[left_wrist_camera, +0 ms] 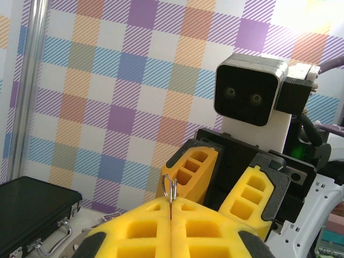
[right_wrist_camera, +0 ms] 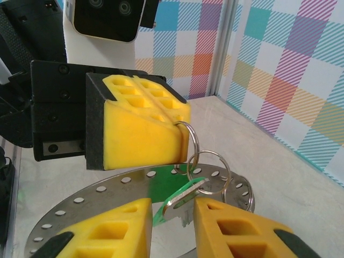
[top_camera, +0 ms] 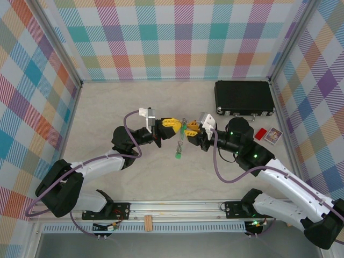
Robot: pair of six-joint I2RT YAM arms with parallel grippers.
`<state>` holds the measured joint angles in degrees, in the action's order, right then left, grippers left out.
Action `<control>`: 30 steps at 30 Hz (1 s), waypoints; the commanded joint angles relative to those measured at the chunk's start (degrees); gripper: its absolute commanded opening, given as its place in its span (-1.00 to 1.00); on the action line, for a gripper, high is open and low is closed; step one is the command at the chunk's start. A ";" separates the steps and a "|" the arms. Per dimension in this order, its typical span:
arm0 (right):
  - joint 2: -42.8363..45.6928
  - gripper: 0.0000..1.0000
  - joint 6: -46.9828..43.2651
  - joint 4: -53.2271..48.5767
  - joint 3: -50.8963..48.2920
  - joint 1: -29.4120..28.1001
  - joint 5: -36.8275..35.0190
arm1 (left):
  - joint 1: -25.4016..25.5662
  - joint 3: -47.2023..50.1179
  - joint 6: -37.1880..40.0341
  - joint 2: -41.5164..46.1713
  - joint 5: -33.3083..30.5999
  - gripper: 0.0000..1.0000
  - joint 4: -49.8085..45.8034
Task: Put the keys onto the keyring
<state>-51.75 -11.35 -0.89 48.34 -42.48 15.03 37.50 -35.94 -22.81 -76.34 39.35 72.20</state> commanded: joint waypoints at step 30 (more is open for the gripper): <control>-2.51 -1.00 -0.49 0.01 1.67 -1.15 1.76 | 0.74 -2.02 -1.38 2.00 -1.16 -1.00 4.00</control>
<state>-53.45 -11.18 -0.95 48.56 -42.85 14.26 37.76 -36.34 -23.20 -76.23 38.89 72.79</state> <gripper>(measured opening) 0.050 0.045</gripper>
